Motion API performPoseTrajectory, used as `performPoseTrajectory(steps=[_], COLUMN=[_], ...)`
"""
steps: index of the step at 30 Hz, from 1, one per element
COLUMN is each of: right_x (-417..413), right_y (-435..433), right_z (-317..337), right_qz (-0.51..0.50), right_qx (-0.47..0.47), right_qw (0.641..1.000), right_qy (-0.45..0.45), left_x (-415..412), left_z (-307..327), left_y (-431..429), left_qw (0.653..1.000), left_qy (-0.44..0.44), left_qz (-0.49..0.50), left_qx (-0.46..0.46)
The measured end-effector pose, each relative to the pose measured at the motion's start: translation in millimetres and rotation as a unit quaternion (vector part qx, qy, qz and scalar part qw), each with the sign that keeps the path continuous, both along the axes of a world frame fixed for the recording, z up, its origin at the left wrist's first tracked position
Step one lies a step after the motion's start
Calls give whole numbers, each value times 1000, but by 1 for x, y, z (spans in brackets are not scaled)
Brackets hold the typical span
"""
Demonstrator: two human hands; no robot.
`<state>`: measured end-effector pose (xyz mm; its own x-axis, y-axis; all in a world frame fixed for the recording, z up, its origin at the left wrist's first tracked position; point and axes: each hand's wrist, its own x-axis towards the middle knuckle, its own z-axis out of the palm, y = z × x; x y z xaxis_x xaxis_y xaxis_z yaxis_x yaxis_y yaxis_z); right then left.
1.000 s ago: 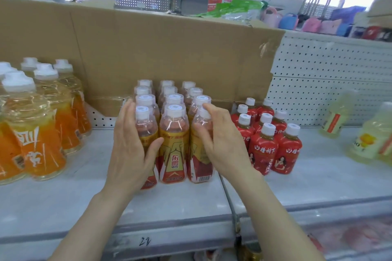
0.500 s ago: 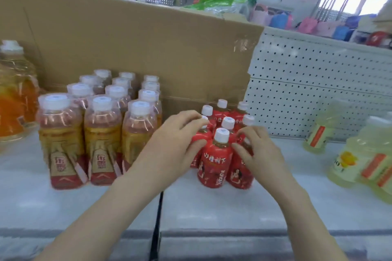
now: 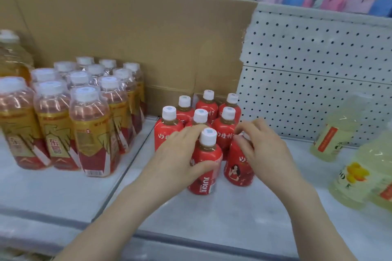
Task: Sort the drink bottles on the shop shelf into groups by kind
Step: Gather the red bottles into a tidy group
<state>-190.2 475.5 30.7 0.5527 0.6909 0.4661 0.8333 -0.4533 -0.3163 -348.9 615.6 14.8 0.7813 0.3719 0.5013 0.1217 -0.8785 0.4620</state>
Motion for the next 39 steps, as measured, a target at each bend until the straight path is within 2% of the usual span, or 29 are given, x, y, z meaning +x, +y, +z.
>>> performPoseTrajectory(steps=[5, 9, 10, 13, 15, 19, 22, 28, 31, 39], right_x=[6, 24, 29, 38, 46, 63, 74, 83, 85, 82], right_y=[-11, 9, 20, 49, 60, 58, 53, 53, 55, 57], right_z=[25, 56, 61, 65, 64, 59, 57, 54, 51, 43], right_qz=[47, 23, 32, 63, 58, -3, -27, -19, -10, -5], right_qx=[-71, -7, -11, -105, -112, -108, -82, -45, -35, -21], right_qw=[995, 997, 995, 983, 982, 989, 991, 989, 991, 993], right_qy=[50, 75, 90, 138, 144, 99, 106, 136, 126, 115], left_x=[9, 28, 36, 60, 68, 74, 82, 109, 116, 112], left_z=[25, 56, 61, 65, 67, 73, 75, 76, 73, 76], left_y=[-2, 39, 52, 84, 90, 90, 86, 74, 68, 67], left_qw=[998, 996, 994, 979, 973, 976, 979, 982, 982, 977], left_qy=[30, -36, -12, 141, 186, 180, 179, 186, 174, 194], left_qz=[-46, 65, 96, 138, 135, 120, 89, 35, 41, 40], left_qx=[1, 52, 59, 43, 13, 42, 26, 27, 60, 76])
